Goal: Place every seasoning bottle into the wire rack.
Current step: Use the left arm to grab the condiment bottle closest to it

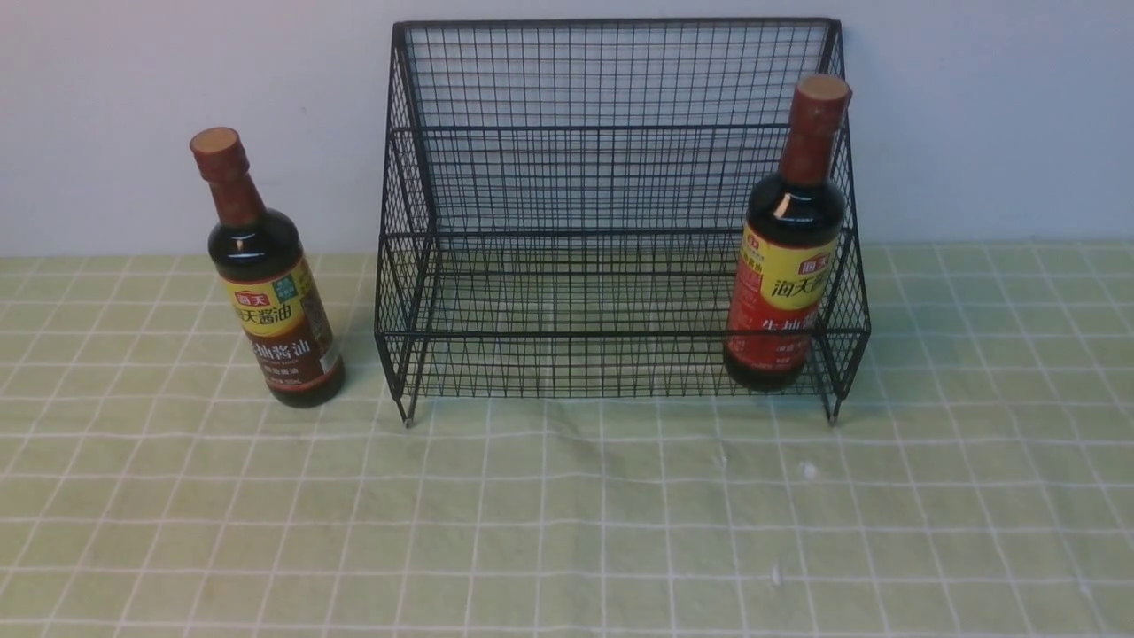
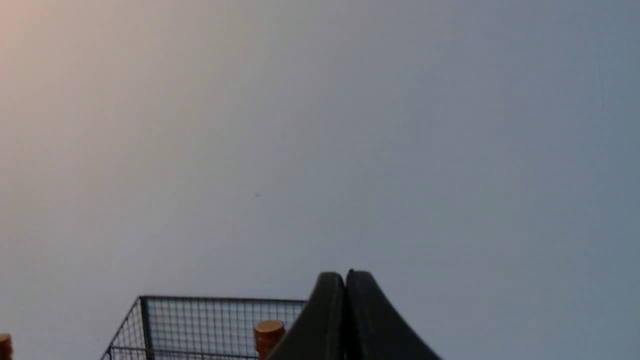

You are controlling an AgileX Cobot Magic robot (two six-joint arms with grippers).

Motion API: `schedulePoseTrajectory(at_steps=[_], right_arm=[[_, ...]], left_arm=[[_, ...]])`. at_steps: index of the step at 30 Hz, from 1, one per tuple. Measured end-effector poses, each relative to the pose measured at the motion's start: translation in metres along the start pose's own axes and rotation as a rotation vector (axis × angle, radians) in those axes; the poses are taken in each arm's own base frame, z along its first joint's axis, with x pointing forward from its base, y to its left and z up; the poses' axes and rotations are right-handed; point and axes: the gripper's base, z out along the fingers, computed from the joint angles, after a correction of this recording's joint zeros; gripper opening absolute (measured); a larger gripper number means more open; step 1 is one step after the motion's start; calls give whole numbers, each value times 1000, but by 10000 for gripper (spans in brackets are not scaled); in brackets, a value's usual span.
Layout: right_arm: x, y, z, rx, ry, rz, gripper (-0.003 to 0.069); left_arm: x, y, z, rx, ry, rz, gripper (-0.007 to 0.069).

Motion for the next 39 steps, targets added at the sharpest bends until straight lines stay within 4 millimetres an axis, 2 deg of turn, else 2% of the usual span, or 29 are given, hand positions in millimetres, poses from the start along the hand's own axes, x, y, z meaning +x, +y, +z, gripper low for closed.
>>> schedulePoseTrajectory(at_steps=[2,3,6,8,9,11,16,19,22,23,24,25,27,28,30,31,33,34,36,39], right_arm=[[22,0,-5,-19,-47,19,-12],[22,0,-5,-19,-51,19,-12],[41,-1,0,-20,-13,24,-12],[44,-1,0,-18,3,26,-12],[44,-1,0,-19,3,27,-12],[44,-1,0,-18,7,29,-12],[45,-1,0,-17,16,29,-12],[46,-2,0,-16,25,29,-12],[47,-2,0,-14,33,29,-12],[47,-2,0,-14,33,29,-12],[48,-2,0,-13,40,28,-12],[48,-2,0,-13,41,28,-12],[48,-2,0,-12,44,28,-12],[48,-2,0,-12,44,28,-12],[48,-2,0,-12,45,28,-12],[48,-2,0,-12,46,28,-12],[48,-2,0,-12,46,28,-12],[48,-2,0,-12,46,28,-12],[48,-2,0,-12,47,28,-12],[48,-2,0,-12,47,28,-12]], left_arm=[[-21,-18,13,13,137,102,-7],[-24,-20,13,18,140,106,-7],[-50,-44,42,23,407,177,-7],[-57,-53,63,18,586,195,-7],[-67,-61,76,24,662,211,-7],[-79,-71,109,16,840,254,-7],[-91,-77,169,-4,1021,335,-7],[-99,-81,209,-15,1073,374,12],[-100,-81,234,-19,1083,383,65],[-101,-82,236,-18,1075,386,65],[-100,-81,250,-23,1069,394,127],[-101,-81,250,-22,1062,396,127],[-97,-77,268,-34,1019,411,240],[-95,-76,270,-36,1019,411,260],[-86,-71,287,-41,968,421,389],[-85,-70,288,-41,964,422,399],[-73,-64,304,-42,934,435,507],[-72,-63,305,-42,932,435,514],[-58,-56,318,-40,931,451,575],[-37,-46,330,-42,963,467,600]])
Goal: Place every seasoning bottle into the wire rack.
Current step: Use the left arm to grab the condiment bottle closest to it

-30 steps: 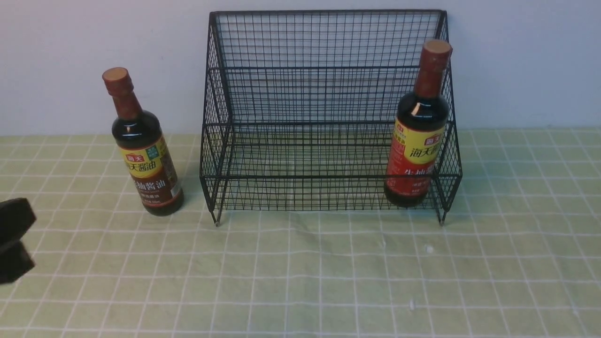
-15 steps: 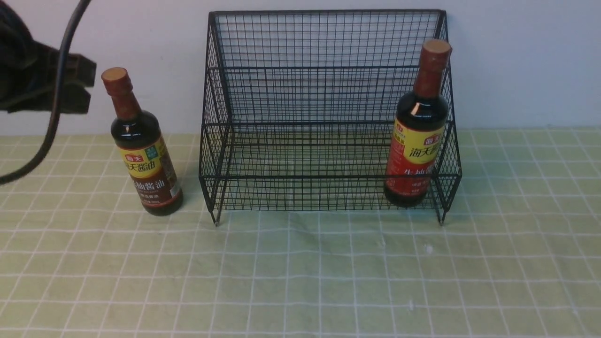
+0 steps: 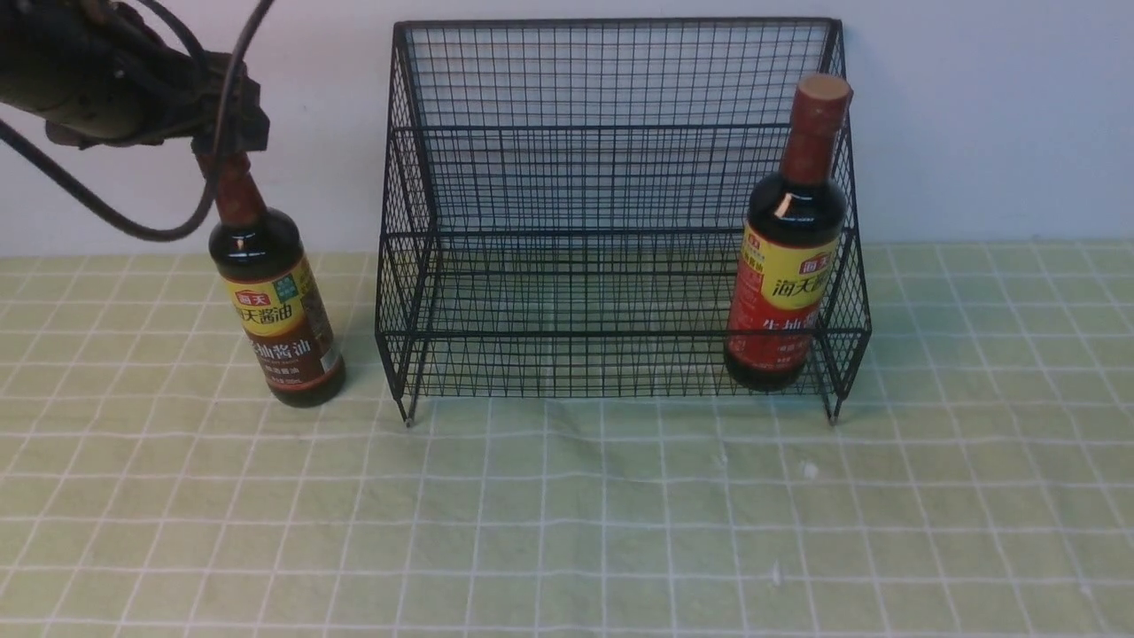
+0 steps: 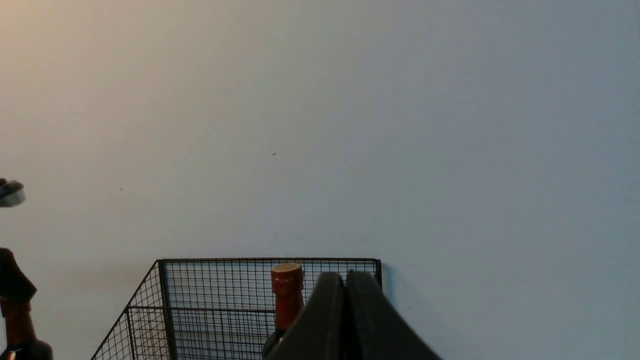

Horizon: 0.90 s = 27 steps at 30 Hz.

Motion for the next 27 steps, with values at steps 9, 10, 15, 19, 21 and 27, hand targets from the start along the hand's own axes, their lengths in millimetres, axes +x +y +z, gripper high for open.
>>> schedulePoseTrajectory(at_steps=[9,10,15,19,21,27], right_arm=[[0,0,0,0,0,0,-12],[0,0,0,0,0,0,-12],[0,0,0,0,0,0,-12],[0,0,0,0,0,0,-12],[0,0,0,0,0,0,-12],[0,0,0,0,0,0,-12]], left_arm=[[9,3,28,7,69,8,506],[10,3,30,7,74,8,437],[11,3,31,7,83,9,269],[10,3,31,7,82,9,269],[10,3,27,6,82,13,269],[0,-1,-3,12,64,23,269]])
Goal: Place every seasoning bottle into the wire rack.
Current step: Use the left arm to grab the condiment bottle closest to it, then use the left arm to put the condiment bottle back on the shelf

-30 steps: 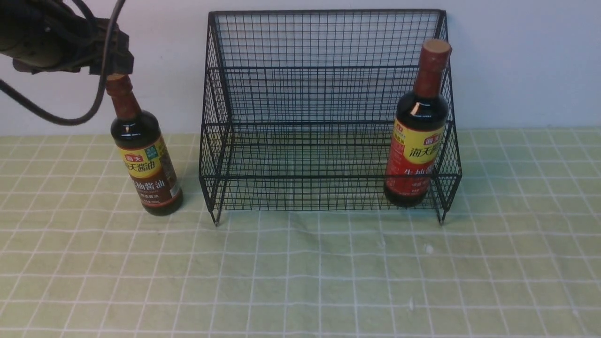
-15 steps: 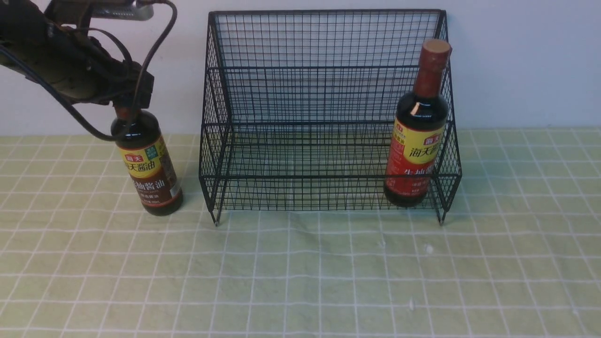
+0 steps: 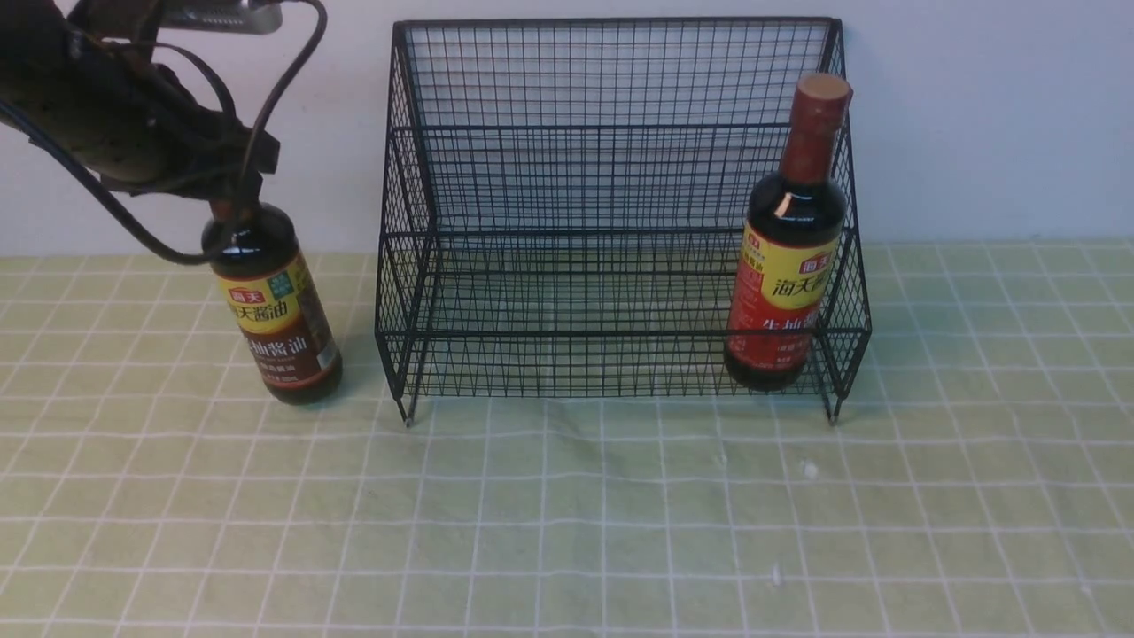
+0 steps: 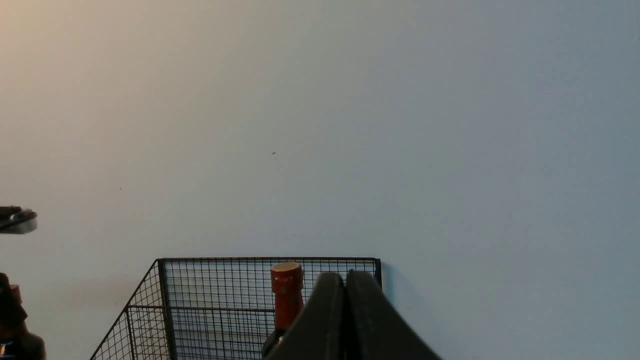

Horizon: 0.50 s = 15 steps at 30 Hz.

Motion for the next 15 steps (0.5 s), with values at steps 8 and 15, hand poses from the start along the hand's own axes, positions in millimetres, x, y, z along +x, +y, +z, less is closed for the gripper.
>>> schedulePoseTrajectory(at_steps=[8,15], right_arm=[[0,0,0,0,0,-1,-12],[0,0,0,0,0,-1,-12]], left_arm=[[-32,-9,-65,30,-164,-7,269],[-53,-22,-95,119,-288,-41,269]])
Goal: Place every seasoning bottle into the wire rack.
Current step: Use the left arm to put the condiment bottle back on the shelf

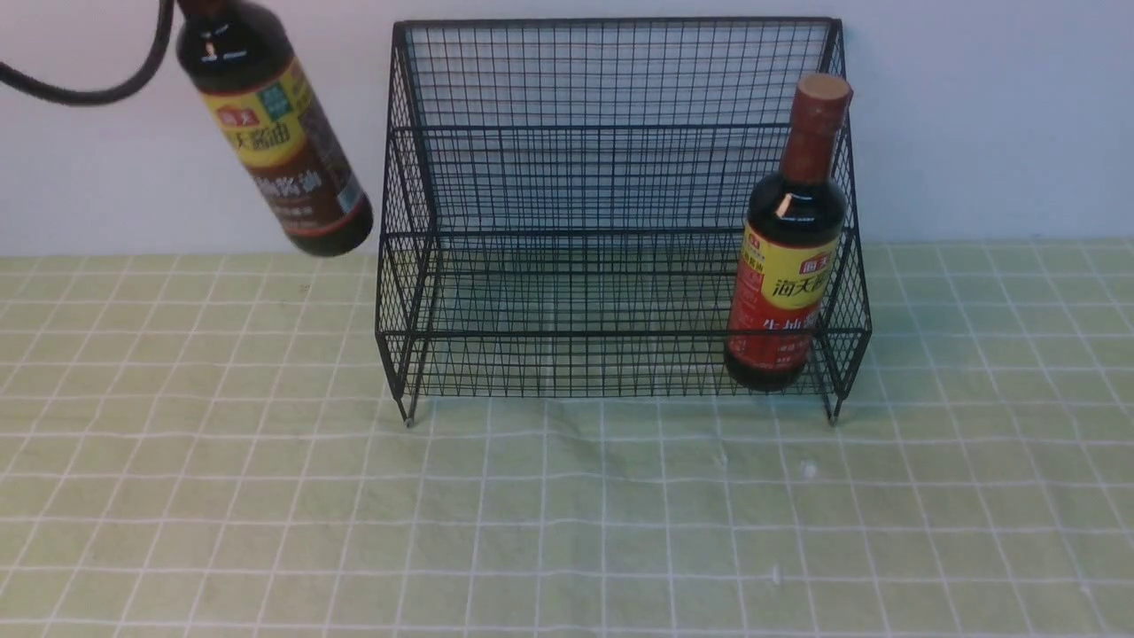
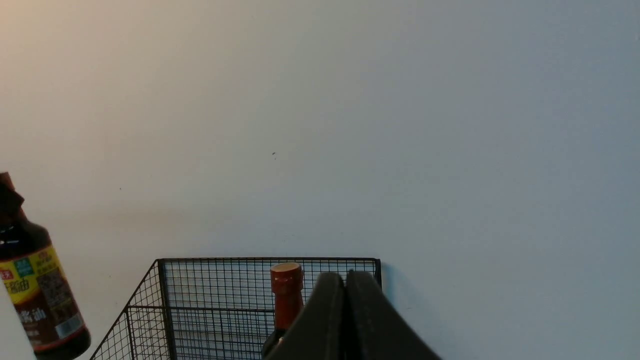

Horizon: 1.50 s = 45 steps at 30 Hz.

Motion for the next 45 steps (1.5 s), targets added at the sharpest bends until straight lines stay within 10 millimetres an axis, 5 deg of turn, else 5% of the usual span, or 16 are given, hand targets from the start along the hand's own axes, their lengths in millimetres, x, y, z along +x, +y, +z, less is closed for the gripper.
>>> schedulePoseTrajectory(at_steps=[8,13,32,40,45], right_arm=[[0,0,0,0,0,0,-12],[0,0,0,0,0,0,-12],[0,0,0,1,0,-22,-12],[0,0,0,2,1,-27,-12],[1,-1,0,6,8,-34,-12]], left_arm=[[-12,-41,4,104,-110,40,269],[-14,-55,27,136,-172,35,269],[30,-41,136,108,35,36,269],[41,-39,151,102,94,49,269],[38,-39,151,103,73,44,344]])
